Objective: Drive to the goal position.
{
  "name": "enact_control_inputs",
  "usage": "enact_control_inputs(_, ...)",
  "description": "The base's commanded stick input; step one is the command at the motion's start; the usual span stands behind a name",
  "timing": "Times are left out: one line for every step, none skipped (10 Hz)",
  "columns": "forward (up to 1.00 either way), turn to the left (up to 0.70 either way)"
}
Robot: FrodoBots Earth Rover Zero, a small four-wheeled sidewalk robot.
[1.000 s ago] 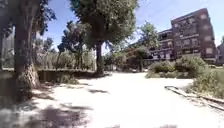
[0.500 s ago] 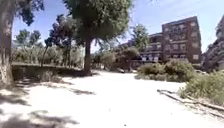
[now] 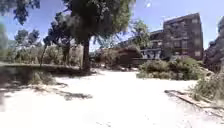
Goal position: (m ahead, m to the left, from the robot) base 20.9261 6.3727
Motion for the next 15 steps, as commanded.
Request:
enact_control_inputs(0.85,0.00)
enact_control_inputs(0.85,0.00)
enact_control_inputs(0.85,0.00)
enact_control_inputs(0.85,0.00)
enact_control_inputs(0.85,0.00)
enact_control_inputs(0.85,0.00)
enact_control_inputs(0.85,0.00)
enact_control_inputs(0.85,0.00)
enact_control_inputs(0.85,0.00)
enact_control_inputs(0.85,0.00)
enact_control_inputs(0.85,0.00)
enact_control_inputs(0.85,0.00)
enact_control_inputs(0.85,0.00)
enact_control_inputs(0.85,0.00)
enact_control_inputs(0.85,0.00)
